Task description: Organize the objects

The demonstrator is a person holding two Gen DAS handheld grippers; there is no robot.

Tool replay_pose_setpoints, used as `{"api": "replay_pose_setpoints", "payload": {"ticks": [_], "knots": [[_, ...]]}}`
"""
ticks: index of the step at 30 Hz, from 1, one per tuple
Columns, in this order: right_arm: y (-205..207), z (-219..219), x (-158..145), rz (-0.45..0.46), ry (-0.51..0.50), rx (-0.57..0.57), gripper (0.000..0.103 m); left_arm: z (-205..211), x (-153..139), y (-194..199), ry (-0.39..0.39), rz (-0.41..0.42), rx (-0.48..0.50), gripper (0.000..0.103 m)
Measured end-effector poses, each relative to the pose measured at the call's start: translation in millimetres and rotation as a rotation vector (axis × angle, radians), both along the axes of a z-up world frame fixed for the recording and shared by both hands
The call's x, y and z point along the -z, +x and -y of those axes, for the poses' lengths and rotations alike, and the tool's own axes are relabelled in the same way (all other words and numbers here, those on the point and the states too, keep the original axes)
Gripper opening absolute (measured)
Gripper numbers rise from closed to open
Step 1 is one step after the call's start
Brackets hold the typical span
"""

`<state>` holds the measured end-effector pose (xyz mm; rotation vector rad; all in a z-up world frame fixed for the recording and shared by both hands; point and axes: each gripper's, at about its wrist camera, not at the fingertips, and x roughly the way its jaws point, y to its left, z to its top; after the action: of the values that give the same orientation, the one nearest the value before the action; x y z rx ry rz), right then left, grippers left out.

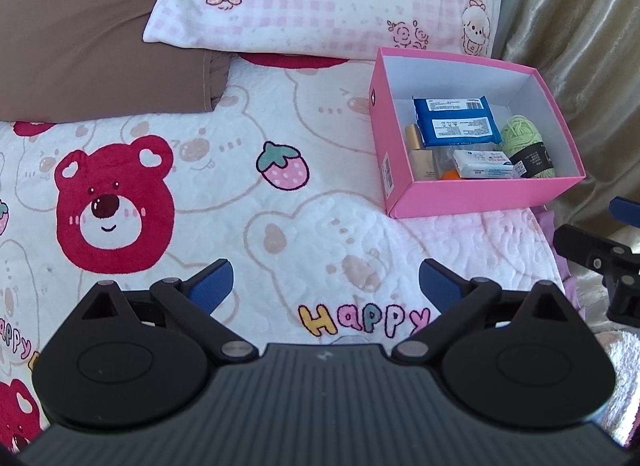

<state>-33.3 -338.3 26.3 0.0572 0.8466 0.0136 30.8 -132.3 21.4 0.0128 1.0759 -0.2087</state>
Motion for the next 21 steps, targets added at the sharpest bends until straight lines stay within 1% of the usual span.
{"api": "replay_pose_setpoints", "payload": {"ticks": [4,8,12,17,21], "knots": [[0,-2,2,-0.010,-0.017,-0.001,0.095,0,1,-2,0.008,-0.011,-0.012,0.101],[2,-1,3,-0.021,-0.011,0.004,0.095,-2,2,-1,0.021,-0.029,-0.032,0.101],[6,1,7,-0.046,-0.010,0.020,0.095,-5,2,-1,0.011,-0.034,-0.056,0.101],[11,1,12,-0.078,-0.046,0.037,0.095,-6,1,-2,0.027,-0.035,-0.069,0.101],[12,3,12,-0.093,-0.050,0.042,0.095,-7,1,0,0.029,-0.047,-0.080,0.101]]}}
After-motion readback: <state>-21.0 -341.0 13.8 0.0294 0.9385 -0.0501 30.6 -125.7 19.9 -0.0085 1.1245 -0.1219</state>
